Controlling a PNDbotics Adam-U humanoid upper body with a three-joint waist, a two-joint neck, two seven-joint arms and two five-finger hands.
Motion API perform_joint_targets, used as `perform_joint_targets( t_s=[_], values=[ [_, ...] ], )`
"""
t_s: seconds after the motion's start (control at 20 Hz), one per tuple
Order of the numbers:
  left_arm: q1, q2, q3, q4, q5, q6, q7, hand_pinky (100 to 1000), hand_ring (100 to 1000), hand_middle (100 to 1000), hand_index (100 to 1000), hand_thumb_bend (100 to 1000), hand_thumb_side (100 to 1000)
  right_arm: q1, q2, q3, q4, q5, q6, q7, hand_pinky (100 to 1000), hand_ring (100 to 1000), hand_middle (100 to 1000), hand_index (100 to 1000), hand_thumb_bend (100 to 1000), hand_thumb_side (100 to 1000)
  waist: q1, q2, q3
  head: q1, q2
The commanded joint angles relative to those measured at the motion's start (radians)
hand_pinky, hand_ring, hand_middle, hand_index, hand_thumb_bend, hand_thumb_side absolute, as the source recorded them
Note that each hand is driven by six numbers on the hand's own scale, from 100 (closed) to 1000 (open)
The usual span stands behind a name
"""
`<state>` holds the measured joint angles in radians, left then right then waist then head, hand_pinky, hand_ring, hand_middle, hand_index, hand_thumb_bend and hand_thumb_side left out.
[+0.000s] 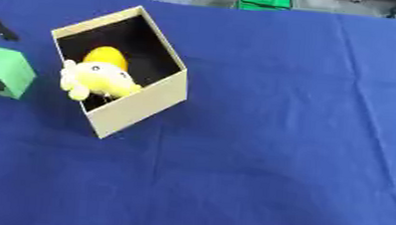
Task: Pick up objects on the table and place them in the box.
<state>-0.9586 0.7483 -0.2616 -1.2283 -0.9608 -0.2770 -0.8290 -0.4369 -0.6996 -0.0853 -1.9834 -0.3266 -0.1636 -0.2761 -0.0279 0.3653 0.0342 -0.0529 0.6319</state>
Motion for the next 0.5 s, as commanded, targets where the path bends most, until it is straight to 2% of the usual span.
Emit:
perform_joint_targets(
  t_s=[0.05, 0.4, 0.5],
  values=[
    [-0.013, 0.026, 0.000, 0.002, -0.007, -0.067, -0.064, 888, 908, 869, 970, 436, 525, -0.011, -0.014, -0.009, -0.017, -0.004, 0.003, -0.005, 896, 876, 762, 880, 100, 890, 0.000, -0.016, -0.002, 0.005, -0.009],
    [-0.008, 0.019, -0.003, 0.019, 0.027, -0.064, -0.065, 849, 871, 783, 920, 387, 525, -0.006, -0.007, -0.012, -0.017, 0.001, 0.012, -0.013, 898, 878, 761, 880, 100, 896, -0.002, -0.009, -0.005, 0.006, -0.011],
    [-0.009, 0.016, -0.001, 0.019, 0.045, -0.062, -0.057, 808, 824, 690, 866, 350, 511, -0.004, -0.006, -0.012, -0.017, 0.002, 0.014, -0.014, 898, 877, 760, 878, 100, 897, -0.002, -0.009, -0.006, 0.006, -0.012]
  ],
)
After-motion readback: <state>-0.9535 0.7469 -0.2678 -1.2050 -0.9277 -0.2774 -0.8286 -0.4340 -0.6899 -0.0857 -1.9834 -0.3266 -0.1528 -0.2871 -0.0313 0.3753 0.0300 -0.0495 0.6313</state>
